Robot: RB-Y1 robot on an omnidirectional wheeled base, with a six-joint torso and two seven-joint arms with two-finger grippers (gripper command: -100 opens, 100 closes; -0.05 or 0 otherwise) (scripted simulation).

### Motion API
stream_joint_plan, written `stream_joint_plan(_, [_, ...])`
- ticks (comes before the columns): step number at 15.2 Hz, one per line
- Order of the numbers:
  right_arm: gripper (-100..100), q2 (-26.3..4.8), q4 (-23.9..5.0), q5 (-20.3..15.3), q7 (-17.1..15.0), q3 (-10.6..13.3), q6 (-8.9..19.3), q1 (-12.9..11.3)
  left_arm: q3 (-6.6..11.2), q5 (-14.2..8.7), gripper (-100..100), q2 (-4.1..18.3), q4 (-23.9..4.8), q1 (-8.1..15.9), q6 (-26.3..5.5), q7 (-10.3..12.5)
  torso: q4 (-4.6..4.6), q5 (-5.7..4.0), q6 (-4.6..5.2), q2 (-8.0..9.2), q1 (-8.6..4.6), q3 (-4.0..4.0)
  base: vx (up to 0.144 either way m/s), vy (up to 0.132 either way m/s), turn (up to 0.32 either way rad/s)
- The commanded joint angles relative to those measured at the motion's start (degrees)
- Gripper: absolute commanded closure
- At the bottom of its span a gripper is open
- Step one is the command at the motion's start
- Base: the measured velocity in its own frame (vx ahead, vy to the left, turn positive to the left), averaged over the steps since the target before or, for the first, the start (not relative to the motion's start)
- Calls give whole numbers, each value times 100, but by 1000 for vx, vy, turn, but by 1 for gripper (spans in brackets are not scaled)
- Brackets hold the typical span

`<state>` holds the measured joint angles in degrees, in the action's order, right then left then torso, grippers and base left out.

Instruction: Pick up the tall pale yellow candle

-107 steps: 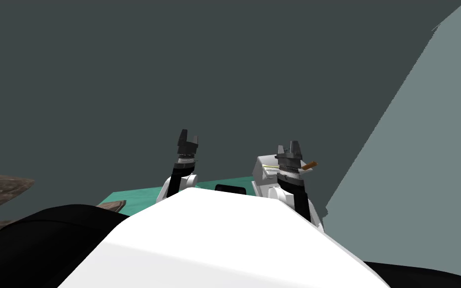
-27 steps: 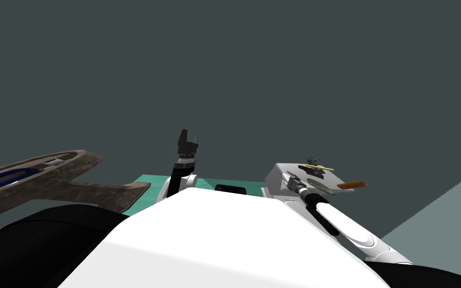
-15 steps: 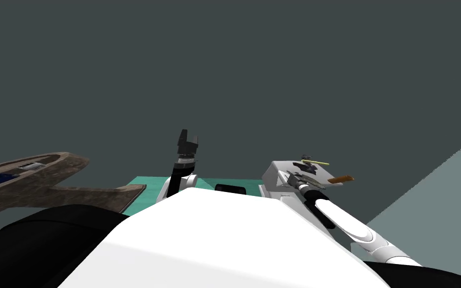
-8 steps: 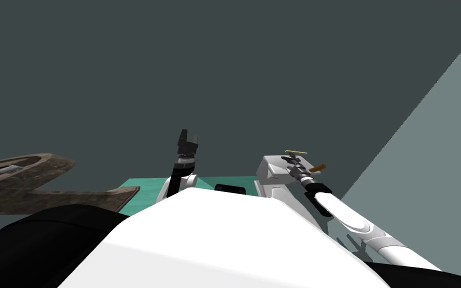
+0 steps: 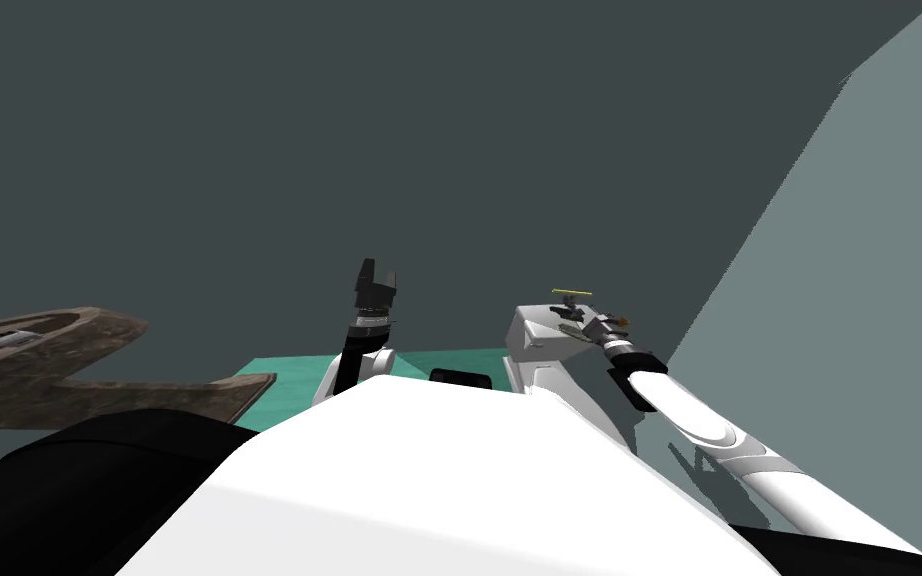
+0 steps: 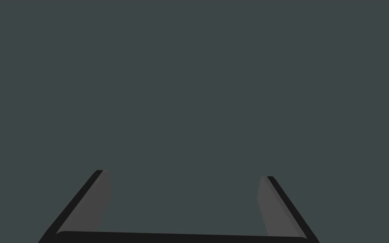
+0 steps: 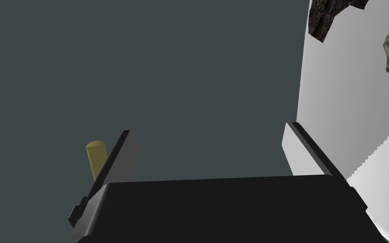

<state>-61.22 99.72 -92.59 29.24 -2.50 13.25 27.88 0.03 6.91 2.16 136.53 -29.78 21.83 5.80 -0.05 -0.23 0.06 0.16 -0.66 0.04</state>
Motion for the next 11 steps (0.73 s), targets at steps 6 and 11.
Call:
stream_joint_plan(6, [-100,-67,506,279,99,-42,416,-201,-1,0,0,-1,0,0,0,0,-1,11,-2,-6,58,-3,-54,27,95])
stream_joint_plan(11, [100,-59,590,404,207,-29,434,-226,-1,0,0,-1,1,-1,0,0,-5,14,2,-22,58,-13,-7,69,64])
